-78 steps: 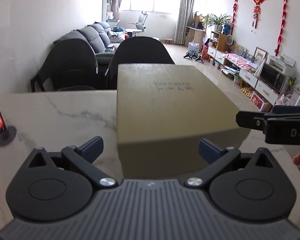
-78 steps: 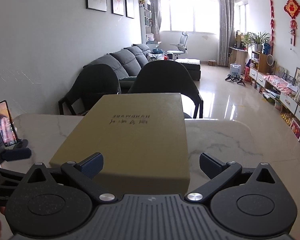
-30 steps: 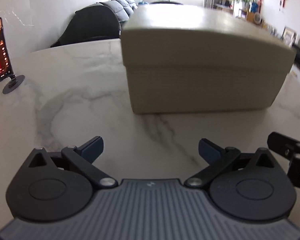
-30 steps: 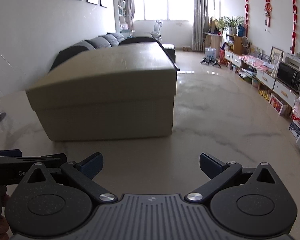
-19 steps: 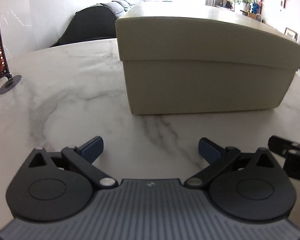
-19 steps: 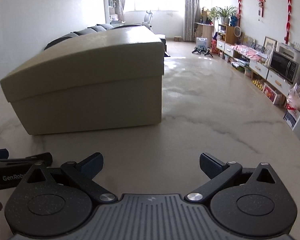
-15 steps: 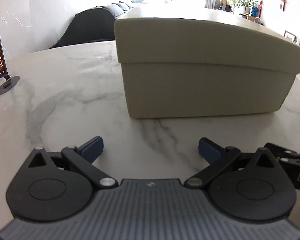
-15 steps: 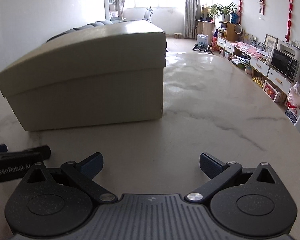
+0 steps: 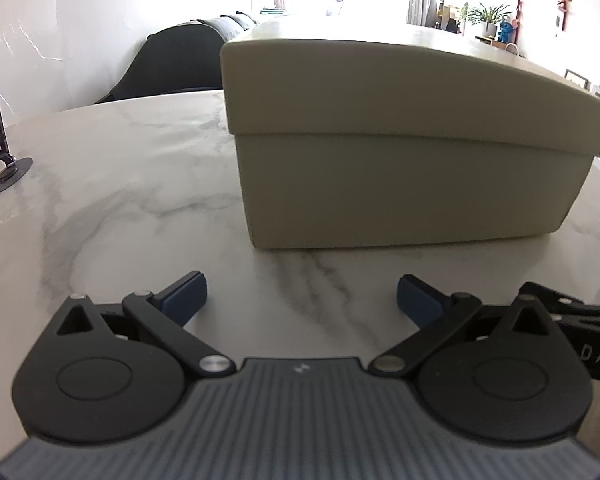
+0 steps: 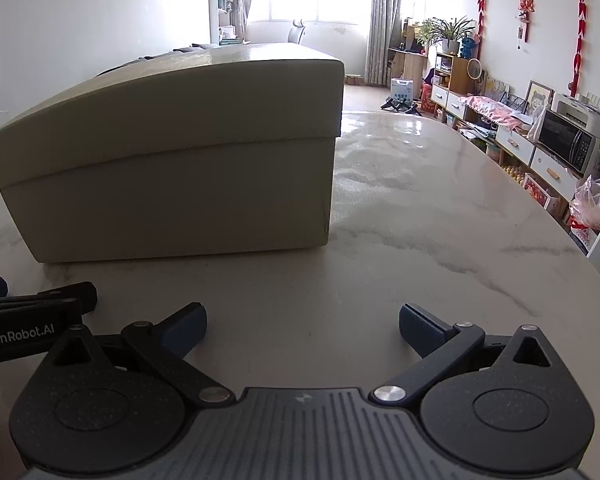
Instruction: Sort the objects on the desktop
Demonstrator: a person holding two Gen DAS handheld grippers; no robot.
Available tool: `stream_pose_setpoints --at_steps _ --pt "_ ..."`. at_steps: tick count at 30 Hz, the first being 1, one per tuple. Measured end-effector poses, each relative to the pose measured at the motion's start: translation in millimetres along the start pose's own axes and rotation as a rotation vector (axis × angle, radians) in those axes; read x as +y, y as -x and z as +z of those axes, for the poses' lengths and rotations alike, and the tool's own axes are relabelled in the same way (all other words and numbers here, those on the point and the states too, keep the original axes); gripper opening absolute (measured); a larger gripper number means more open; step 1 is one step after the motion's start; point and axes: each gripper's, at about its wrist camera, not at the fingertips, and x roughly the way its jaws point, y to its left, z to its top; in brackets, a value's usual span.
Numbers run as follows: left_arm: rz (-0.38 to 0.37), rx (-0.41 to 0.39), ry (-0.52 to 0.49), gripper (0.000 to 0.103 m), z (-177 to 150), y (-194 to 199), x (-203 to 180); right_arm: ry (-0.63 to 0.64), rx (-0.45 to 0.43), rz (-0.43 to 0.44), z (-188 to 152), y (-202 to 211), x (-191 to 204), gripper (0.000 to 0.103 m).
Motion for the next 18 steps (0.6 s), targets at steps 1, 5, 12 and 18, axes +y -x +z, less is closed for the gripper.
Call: stream_pose_setpoints --at_steps 1,5,12,18 --pt "-0.001 0.0 0.0 0.103 0.8 -0.9 0.4 0.001 0.0 0.0 0.5 -0.8 -0.5 0.103" --pt "-0.001 0.002 0.004 0.103 2.3 -3.6 1.3 0.004 -0.001 0.002 2.9 -3.5 1.2 0.103" --pt "-0.002 0.002 0.006 0.103 4.5 -7.7 -0.9 0.001 -0.001 0.002 3.3 -2.7 3.0 0.103" --pt "-0.002 0.002 0.007 0.103 5.7 -8.8 -1.0 0.001 -0.001 0.002 2.8 -2.4 2.0 0.103"
